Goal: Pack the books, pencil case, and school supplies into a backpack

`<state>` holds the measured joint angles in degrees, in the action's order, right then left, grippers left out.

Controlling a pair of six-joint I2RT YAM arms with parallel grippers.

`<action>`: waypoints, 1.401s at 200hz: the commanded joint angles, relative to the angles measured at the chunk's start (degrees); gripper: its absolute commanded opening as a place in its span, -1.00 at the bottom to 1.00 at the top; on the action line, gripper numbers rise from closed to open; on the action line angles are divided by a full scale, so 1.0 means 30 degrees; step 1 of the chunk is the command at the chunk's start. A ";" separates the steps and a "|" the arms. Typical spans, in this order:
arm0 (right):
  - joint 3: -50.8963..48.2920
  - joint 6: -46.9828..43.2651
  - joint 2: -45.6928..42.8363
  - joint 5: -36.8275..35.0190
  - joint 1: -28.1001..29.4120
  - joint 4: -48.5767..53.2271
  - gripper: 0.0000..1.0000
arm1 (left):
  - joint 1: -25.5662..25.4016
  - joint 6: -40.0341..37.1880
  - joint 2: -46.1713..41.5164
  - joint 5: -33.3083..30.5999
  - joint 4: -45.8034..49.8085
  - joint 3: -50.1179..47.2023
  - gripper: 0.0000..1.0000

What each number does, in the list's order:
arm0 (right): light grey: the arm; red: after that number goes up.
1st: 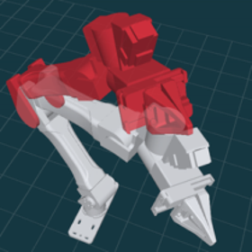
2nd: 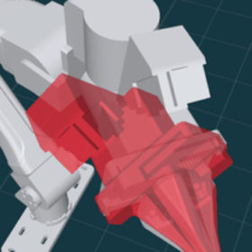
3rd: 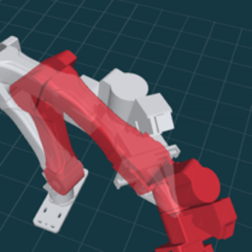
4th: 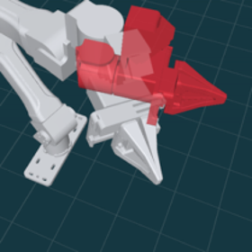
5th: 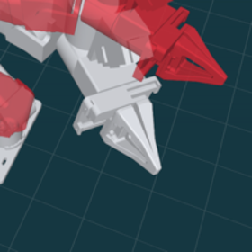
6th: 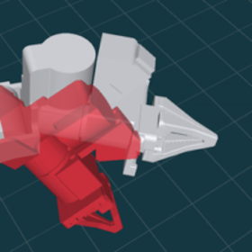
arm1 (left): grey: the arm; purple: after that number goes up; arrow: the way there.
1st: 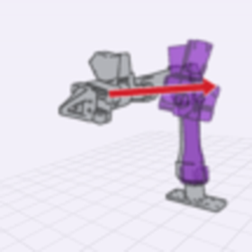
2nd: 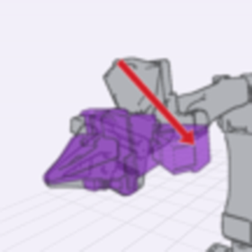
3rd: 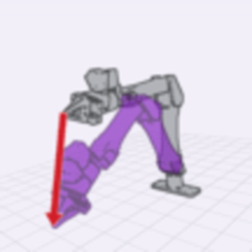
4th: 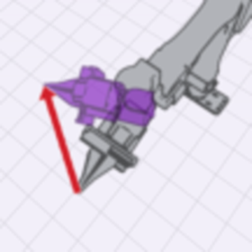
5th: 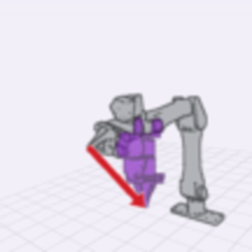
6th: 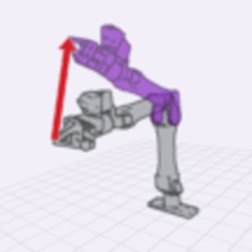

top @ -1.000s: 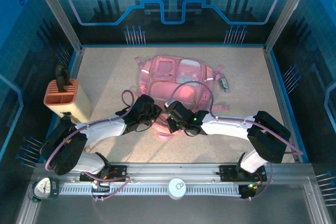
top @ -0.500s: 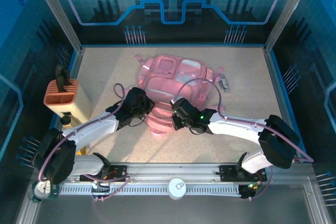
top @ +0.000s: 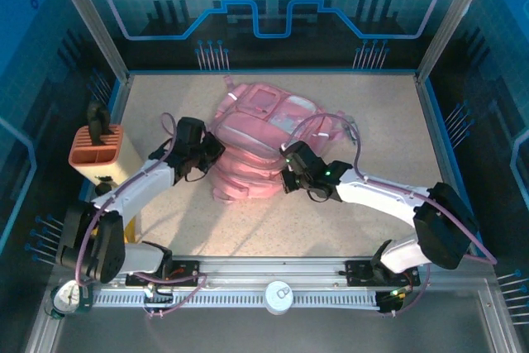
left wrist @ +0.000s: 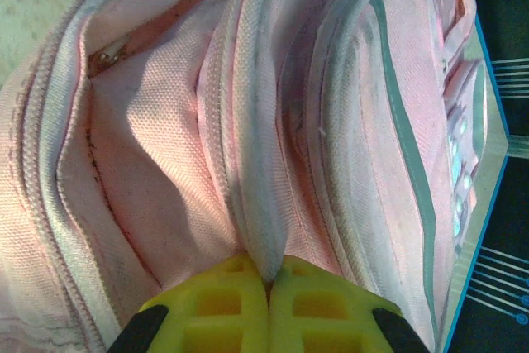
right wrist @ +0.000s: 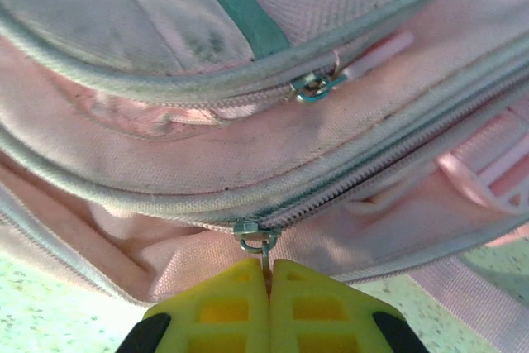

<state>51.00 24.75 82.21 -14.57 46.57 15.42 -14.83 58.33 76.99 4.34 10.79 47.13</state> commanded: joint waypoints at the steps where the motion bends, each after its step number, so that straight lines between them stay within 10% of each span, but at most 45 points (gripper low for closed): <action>1: 0.0822 -0.0168 0.0515 0.1602 0.0693 0.0575 -1.00 | 0.1503 -0.2751 0.0957 -0.0295 0.0364 0.1921 -0.92; 41: 0.1963 0.0530 0.2301 0.2127 0.1474 -0.0203 -1.00 | 0.1669 -0.2987 0.0110 0.1154 0.0887 0.1408 -0.21; 123: 0.1709 0.0448 0.2830 0.2102 0.1717 -0.0887 -1.00 | -0.3774 0.3886 -0.2847 -0.0770 -0.2130 -0.3762 0.01; 206: 0.1322 0.0205 0.2939 0.1751 0.1895 -0.1312 -1.00 | -0.5589 0.5344 0.0347 -0.2414 -0.3363 -0.2267 -0.41; 253: 0.1405 0.0098 0.2768 0.0158 0.1771 0.0127 -1.00 | -0.5329 0.4332 -0.0826 -0.4219 -0.1075 -0.2171 -1.00; 280: 0.0771 -0.0022 0.2133 -0.0363 0.1071 0.0553 -1.00 | -0.4457 0.3193 -0.2408 -0.4668 0.0128 -0.2677 -1.00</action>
<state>55.07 25.41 90.78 -12.34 51.13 13.02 -30.94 72.44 74.89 -3.97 5.67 38.89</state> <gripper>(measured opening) 0.057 0.052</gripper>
